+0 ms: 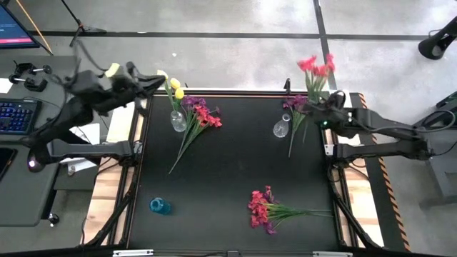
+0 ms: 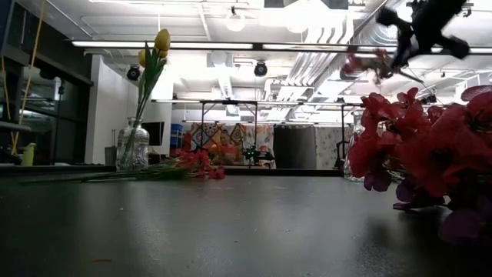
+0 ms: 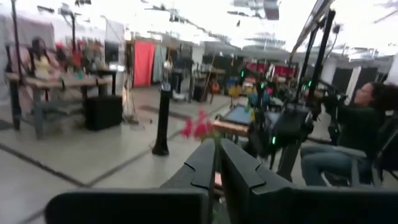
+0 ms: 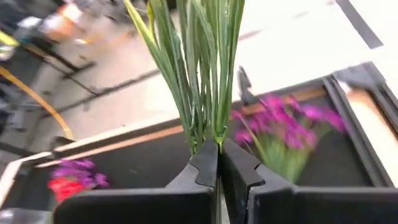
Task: Sort flowers into vase by color
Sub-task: Put the top right red flowers into the right transparent vase
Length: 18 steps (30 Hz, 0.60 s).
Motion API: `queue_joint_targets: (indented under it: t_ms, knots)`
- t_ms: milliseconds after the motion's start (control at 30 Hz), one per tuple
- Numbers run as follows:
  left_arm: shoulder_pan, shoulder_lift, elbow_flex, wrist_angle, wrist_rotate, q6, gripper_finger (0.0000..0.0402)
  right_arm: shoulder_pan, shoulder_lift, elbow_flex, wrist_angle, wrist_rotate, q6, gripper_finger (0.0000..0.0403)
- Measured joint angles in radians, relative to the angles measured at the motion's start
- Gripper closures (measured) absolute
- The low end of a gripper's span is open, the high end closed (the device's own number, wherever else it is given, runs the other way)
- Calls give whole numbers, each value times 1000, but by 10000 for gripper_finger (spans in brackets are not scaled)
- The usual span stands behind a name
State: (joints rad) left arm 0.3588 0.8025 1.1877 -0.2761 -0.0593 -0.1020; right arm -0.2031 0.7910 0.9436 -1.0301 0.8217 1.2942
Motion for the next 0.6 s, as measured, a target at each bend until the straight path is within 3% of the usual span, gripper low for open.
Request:
queue_joint_targets:
  t_ms: [167, 333, 500, 600]
  knots:
    - [0, 96, 0, 47, 6, -37, 351, 0, 0, 83, 176, 22, -264, 403]
    - [0, 201, 0, 157, 97, -99, 302, 0, 1, 91, 486, 23, -585, 403]
    - [-11, 283, 0, 253, 152, -158, 262, -2, 17, -3, 836, 51, -912, 403]
    - [-26, 301, 0, 289, 154, -159, 247, -26, 23, -119, 1031, 48, -1029, 403]
